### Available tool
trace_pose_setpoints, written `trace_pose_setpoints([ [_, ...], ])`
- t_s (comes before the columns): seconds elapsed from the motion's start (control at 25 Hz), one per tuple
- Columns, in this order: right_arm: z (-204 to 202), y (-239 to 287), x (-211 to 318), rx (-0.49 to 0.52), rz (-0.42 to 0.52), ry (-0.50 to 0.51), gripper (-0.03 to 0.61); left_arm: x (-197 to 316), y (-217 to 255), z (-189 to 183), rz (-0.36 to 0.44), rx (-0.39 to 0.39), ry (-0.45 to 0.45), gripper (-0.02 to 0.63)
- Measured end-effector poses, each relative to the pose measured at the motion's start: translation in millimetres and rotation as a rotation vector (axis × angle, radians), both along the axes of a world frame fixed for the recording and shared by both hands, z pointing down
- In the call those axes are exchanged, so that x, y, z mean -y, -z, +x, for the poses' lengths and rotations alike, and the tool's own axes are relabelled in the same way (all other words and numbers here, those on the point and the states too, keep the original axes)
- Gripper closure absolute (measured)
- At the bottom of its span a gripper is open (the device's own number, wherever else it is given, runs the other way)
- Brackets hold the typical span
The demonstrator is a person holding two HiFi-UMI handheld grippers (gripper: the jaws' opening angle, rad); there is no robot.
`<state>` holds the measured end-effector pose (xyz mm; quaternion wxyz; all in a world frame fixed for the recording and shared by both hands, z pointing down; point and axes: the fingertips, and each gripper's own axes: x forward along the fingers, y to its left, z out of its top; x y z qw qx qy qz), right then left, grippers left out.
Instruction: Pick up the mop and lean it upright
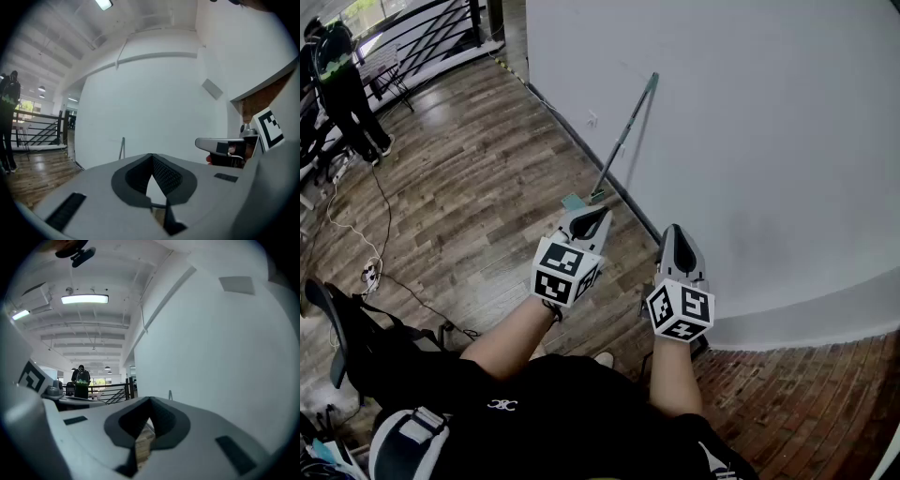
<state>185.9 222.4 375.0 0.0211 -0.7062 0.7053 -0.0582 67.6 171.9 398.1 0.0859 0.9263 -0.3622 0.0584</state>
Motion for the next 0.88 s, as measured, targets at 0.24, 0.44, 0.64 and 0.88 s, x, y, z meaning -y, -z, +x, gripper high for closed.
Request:
trace_pose_setpoints([
  [0.24, -7, 6, 12, -0.003, 0.01, 0.01, 0.565, 7, 5, -5, 0.021, 0.01, 0.007, 0.615],
  [0.44, -11, 7, 11, -0.01, 0.017, 0.02, 0.565, 5, 8, -4, 0.027, 0.008, 0.006, 0.615],
  [0.64, -12, 8, 11, 0.001, 0.023, 0.028, 0.565, 2, 7, -2, 0.025, 0.011, 0.004, 0.615],
  [0.88, -22, 4, 12, -0.005, 0.013, 0.042, 0.565, 1, 4, -11, 0.016, 0.007, 0.016, 0.615],
])
